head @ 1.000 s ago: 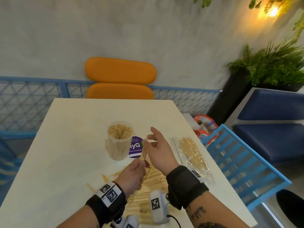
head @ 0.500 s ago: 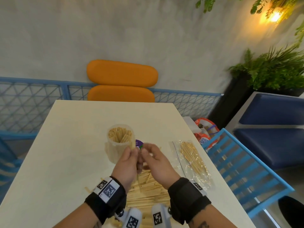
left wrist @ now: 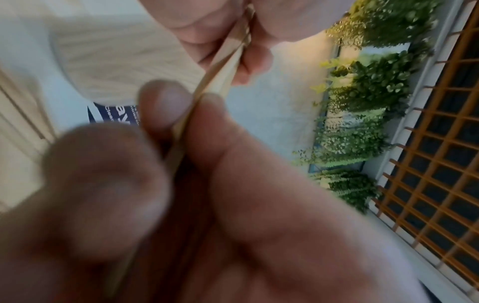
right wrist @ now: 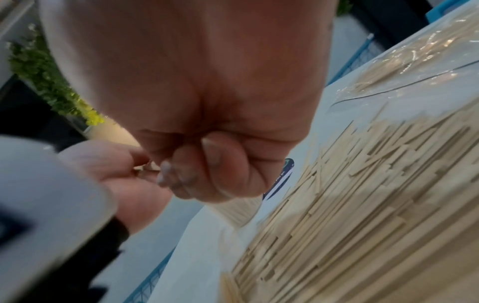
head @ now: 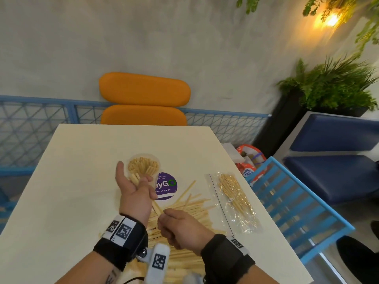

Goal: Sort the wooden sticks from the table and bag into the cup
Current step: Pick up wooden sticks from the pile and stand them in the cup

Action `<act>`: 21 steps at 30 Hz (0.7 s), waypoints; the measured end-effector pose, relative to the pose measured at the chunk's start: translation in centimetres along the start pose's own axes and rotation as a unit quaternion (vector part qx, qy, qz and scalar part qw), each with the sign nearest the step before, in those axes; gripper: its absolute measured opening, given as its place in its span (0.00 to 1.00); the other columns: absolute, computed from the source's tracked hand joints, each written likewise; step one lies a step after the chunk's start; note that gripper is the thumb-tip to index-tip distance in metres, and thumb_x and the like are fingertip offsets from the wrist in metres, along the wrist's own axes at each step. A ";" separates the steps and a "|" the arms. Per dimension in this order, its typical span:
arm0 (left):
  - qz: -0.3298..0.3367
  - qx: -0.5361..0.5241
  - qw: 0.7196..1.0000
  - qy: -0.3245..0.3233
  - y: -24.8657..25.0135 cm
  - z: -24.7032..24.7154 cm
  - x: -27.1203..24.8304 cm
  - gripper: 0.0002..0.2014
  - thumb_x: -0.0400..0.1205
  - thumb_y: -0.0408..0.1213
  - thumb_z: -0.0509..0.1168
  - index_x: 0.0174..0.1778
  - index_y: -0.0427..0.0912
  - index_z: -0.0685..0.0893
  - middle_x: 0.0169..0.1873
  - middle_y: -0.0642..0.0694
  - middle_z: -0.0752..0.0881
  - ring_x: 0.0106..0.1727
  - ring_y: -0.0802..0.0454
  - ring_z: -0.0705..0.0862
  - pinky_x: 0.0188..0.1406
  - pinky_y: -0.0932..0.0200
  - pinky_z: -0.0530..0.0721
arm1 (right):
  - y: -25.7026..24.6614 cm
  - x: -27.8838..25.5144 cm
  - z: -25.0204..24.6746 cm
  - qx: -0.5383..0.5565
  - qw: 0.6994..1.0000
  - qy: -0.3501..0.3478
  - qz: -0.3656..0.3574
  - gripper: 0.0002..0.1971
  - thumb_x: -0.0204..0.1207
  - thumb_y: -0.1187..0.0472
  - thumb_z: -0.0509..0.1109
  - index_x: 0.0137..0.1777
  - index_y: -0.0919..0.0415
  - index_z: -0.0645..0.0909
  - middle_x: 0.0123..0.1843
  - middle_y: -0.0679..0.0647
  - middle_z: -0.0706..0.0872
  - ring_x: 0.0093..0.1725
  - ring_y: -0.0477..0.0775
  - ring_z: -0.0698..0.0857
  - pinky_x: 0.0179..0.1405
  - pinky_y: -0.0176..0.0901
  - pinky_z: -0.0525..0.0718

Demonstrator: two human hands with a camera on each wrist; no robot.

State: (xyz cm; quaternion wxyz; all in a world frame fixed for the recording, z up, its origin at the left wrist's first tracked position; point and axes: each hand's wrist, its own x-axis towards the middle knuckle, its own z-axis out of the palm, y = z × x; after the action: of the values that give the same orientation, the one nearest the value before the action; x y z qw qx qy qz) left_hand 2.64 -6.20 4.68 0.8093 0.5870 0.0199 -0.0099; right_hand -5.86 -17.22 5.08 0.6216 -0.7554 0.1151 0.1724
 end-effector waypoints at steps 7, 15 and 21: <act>0.020 0.008 1.000 0.009 -0.5 0.1 -0.2 0.18 0.91 0.30 0.49 0.53 0.63 0.70 0.36 0.51 0.81 0.23 0.55 0.76 0.38 0.49 0.81 | -0.3 0.5 1.8 0.064 0.994 0.085 -0.029 0.09 0.86 0.57 0.57 0.44 0.58 0.72 0.27 0.51 0.72 0.22 0.47 0.68 0.20 0.38 0.62; 0.050 0.015 0.998 0.039 0.2 0.6 -0.3 0.16 0.91 0.29 0.50 0.51 0.60 0.67 0.33 0.54 0.80 0.21 0.57 0.73 0.34 0.53 0.78 | 0.3 1.2 1.6 0.031 0.993 0.086 -0.081 0.12 0.81 0.50 0.70 0.57 0.57 0.80 0.35 0.45 0.79 0.32 0.44 0.75 0.30 0.40 0.73; 0.060 0.054 0.996 -0.026 0.4 0.1 0.2 0.19 0.91 0.28 0.50 0.57 0.63 0.68 0.29 0.59 0.80 0.27 0.55 0.75 0.38 0.56 0.78 | 0.1 2.7 1.3 -0.165 0.973 0.061 -0.147 0.08 0.89 0.52 0.56 0.47 0.46 0.71 0.33 0.40 0.78 0.31 0.43 0.72 0.35 0.48 0.72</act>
State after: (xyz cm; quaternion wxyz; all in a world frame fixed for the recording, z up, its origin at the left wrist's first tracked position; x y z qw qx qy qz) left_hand 2.86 -6.17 5.14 0.7759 0.6294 -0.0364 0.0223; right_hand -3.60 -15.88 3.67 0.4991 -0.8651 0.0105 0.0497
